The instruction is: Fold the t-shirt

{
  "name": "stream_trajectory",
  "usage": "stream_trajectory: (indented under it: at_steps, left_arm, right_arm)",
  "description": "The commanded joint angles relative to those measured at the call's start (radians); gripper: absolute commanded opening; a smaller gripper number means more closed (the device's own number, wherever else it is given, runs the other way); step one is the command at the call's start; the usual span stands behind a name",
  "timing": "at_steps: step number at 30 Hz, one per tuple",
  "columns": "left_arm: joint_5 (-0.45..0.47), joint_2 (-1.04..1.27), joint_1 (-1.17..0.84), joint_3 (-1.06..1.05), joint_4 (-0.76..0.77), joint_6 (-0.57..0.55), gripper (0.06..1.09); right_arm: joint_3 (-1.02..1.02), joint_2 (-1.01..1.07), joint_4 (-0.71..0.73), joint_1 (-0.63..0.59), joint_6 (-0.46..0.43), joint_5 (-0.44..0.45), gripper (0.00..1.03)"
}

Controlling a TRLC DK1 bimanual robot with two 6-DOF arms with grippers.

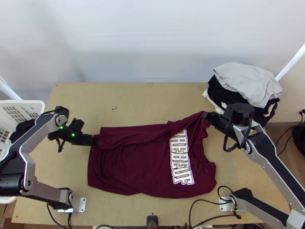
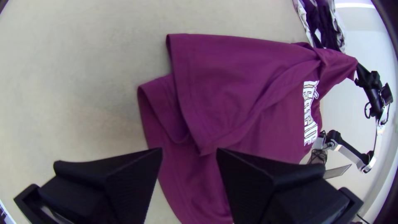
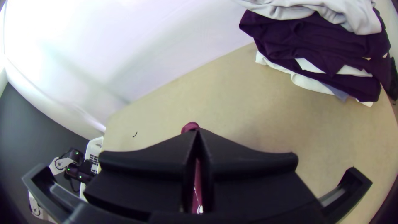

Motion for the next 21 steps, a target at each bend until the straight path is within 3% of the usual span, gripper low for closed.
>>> stream_trajectory:
  at_steps: [1,12,15,20,21]
  left_arm:
    - [0.013,0.028,-0.026,0.014,0.015,-0.021,0.72]
    - [0.013,0.066,-0.067,0.019,0.055,-0.061,0.71]
    - [0.024,0.068,-0.074,0.011,0.063,-0.069,0.66]
    - [0.027,0.065,-0.087,-0.009,0.076,-0.07,0.65]
    - [0.027,0.062,-0.092,-0.015,0.082,-0.073,0.56]
  right_arm:
    - [0.014,-0.001,0.004,0.006,0.003,0.008,0.03]
    - [0.011,-0.009,0.001,0.0,0.001,0.01,0.03]
    - [0.007,-0.012,0.001,-0.002,0.003,0.01,0.03]
    - [0.005,-0.015,0.001,-0.002,0.003,0.01,0.03]
    - [0.005,-0.015,0.001,-0.002,0.003,0.012,0.03]
